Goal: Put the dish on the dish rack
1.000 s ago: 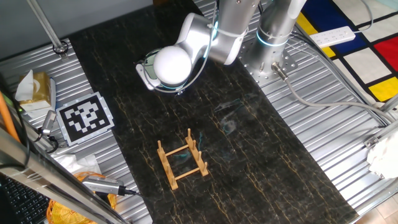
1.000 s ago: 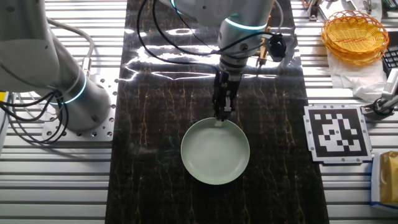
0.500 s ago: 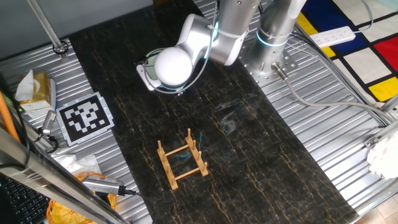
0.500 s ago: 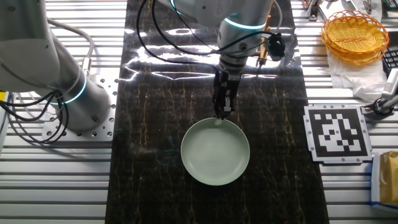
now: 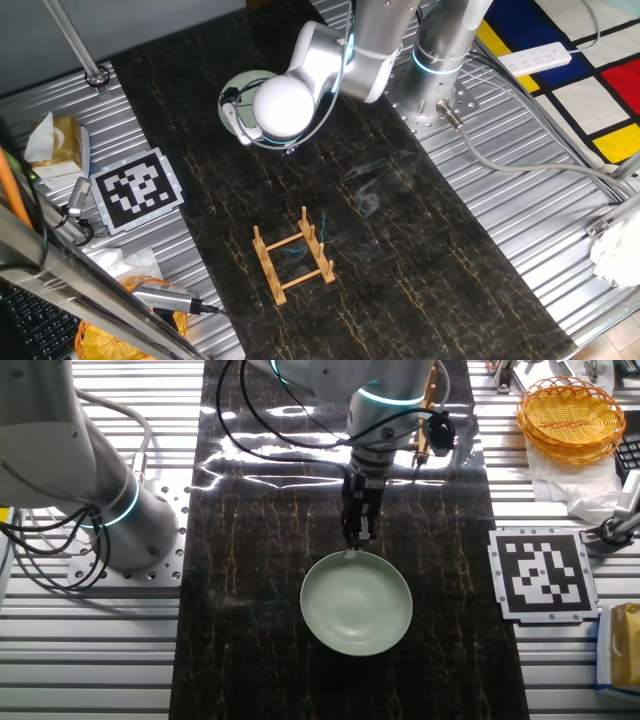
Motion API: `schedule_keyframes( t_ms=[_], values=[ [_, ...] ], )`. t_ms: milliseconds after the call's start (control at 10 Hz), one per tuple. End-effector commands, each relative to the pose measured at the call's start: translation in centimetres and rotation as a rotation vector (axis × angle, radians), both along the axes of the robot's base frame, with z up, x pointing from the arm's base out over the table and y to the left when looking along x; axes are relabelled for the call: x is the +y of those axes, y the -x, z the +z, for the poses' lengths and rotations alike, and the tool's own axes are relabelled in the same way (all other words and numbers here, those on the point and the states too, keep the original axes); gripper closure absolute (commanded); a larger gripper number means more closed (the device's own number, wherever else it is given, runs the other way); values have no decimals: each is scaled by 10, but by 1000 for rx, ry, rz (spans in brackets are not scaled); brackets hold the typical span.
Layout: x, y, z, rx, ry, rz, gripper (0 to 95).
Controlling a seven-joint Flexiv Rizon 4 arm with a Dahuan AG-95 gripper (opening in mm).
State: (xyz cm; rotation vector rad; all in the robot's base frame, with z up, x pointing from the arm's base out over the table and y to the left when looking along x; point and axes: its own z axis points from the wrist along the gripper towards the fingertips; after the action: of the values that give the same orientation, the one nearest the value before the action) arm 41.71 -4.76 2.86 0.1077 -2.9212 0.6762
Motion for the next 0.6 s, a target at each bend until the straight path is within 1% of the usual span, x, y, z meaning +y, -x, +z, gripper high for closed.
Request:
schedule_keyframes(
  t_ms=[100,200,400,600],
  values=[
    [-3,0,12,2,-16,8,950],
    [-5,-3,26,3,-40,9,950],
    [-7,-8,50,8,-49,24,950],
    [-7,-13,65,1,-60,45,950]
  ],
)
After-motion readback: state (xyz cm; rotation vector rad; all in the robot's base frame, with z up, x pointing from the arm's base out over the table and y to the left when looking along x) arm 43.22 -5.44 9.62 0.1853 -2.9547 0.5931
